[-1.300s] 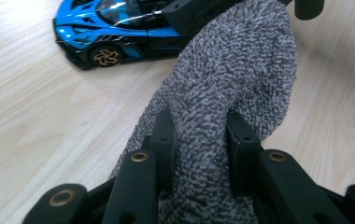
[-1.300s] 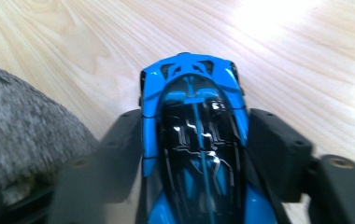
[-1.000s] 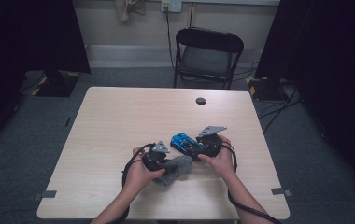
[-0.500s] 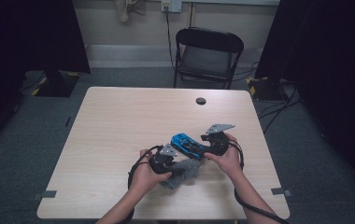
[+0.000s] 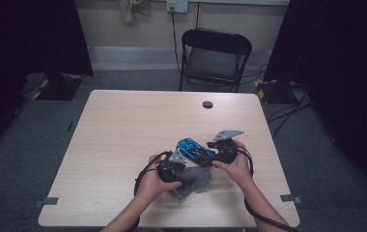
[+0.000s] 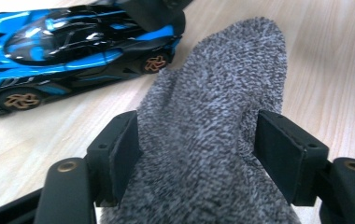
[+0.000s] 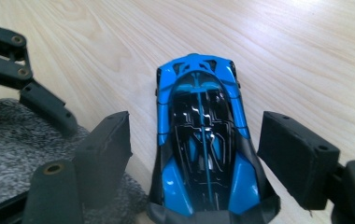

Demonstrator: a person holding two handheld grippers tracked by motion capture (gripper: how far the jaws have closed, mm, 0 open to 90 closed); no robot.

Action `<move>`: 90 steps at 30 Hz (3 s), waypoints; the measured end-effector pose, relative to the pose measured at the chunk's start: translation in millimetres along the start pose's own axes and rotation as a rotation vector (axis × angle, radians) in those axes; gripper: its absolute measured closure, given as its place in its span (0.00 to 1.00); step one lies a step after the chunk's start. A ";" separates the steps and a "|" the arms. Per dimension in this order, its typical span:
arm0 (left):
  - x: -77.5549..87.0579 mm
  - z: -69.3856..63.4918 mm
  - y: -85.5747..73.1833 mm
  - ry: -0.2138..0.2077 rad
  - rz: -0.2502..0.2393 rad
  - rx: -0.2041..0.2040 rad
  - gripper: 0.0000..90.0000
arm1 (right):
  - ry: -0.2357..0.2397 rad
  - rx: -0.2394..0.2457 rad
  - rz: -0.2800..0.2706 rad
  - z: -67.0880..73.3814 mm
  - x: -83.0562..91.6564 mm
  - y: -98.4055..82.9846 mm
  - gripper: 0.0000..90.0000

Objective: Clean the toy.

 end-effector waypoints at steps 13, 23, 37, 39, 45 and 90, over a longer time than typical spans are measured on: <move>31.7 9.6 -16.8 0.043 -0.036 0.025 0.28 | 0.076 0.055 -0.011 21.1 0.6 5.6 0.28; 34.4 2.2 -32.0 0.022 -0.027 0.017 0.28 | 0.118 0.086 -0.002 35.7 3.8 9.2 0.28; 26.3 19.5 -33.9 0.069 -0.022 0.021 0.46 | 0.189 0.107 0.010 47.8 -6.3 6.5 0.29; 26.0 20.3 -34.9 0.067 -0.025 0.031 0.46 | 0.204 0.116 0.015 50.3 -8.4 5.1 0.29; 31.8 24.8 -37.0 0.078 -0.052 0.071 0.33 | 0.251 0.128 0.043 56.7 -16.6 -0.5 0.31; 27.6 56.8 23.4 0.148 -0.148 0.079 0.26 | 0.118 0.094 0.101 35.0 38.0 -7.8 0.82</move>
Point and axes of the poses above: each handheld gripper's, and its own axes: x roughly backward along the jaws, y roughly out of its top, z roughly to its left, the point moved 1 cm from there along -x, roughly forward along the jaws, and after that the axes turned 2 degrees about y, right-handed, at the moved point
